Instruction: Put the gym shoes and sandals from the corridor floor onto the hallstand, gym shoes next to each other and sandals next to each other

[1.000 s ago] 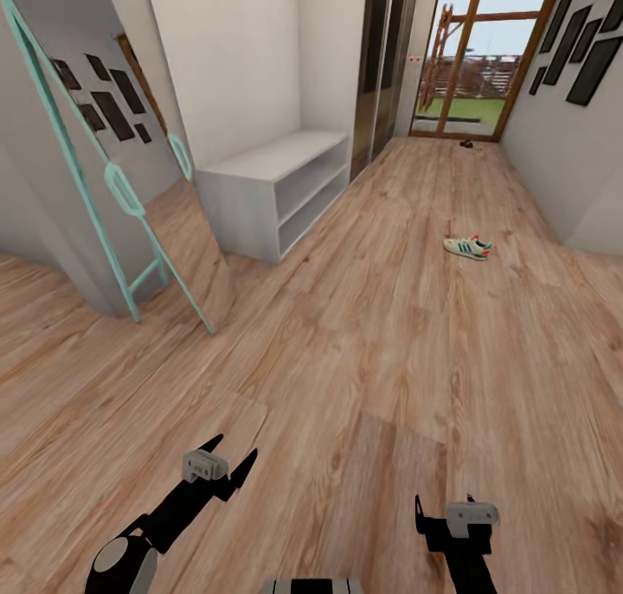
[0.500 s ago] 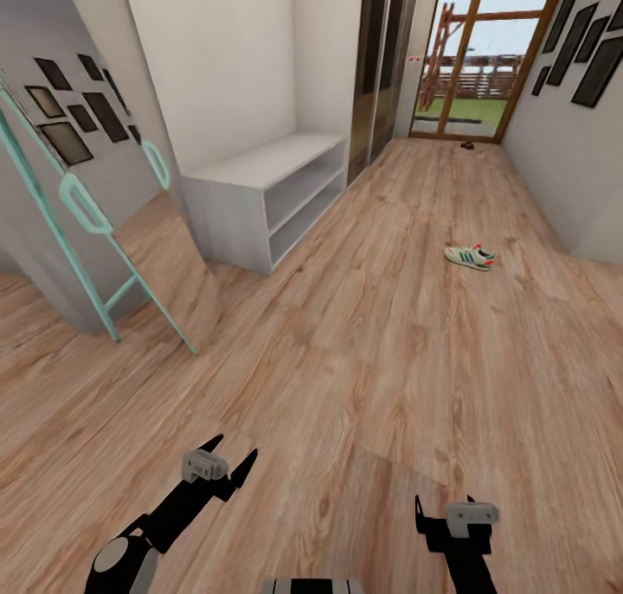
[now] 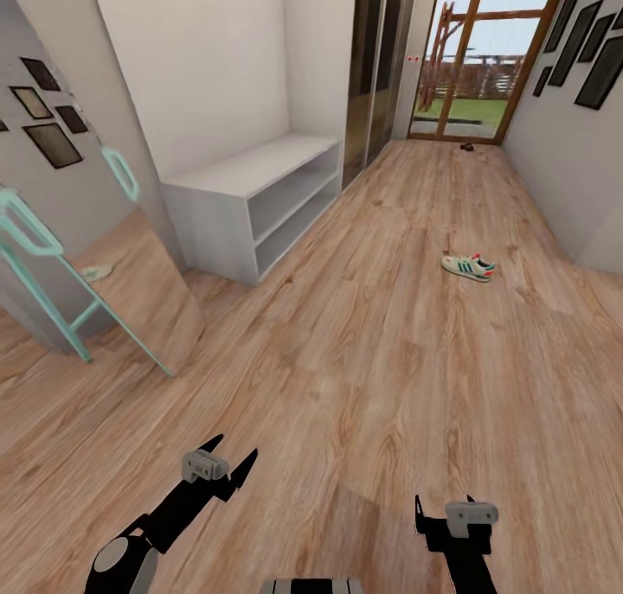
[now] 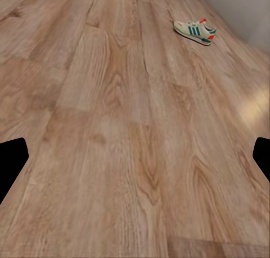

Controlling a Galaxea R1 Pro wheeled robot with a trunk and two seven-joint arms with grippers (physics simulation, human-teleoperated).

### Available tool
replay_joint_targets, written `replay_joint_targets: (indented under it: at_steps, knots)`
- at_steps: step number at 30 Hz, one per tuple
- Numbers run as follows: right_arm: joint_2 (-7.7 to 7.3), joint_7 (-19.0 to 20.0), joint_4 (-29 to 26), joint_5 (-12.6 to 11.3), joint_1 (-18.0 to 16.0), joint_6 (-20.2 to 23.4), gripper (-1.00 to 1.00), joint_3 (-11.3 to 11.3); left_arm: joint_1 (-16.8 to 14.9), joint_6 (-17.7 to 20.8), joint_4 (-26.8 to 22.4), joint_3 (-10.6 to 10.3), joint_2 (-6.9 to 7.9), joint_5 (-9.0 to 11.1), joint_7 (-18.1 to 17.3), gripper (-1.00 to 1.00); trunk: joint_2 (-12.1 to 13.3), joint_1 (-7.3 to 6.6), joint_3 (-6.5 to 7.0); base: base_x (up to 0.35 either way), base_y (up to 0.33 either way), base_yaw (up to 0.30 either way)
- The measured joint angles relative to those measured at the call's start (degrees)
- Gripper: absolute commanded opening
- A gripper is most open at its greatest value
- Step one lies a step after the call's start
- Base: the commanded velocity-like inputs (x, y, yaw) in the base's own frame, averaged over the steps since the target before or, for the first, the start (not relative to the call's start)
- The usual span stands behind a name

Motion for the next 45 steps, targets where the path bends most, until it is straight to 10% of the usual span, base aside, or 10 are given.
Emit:
replay_joint_targets:
  at_steps: [45]
  knots:
    - [0.00,0.0,0.0,0.0,0.0,0.0,1.00,0.1,0.0,0.0,0.0,0.0,-0.18,0.0,0.0,1.00,0.0,0.00,0.00,0.275,-0.237,0.000]
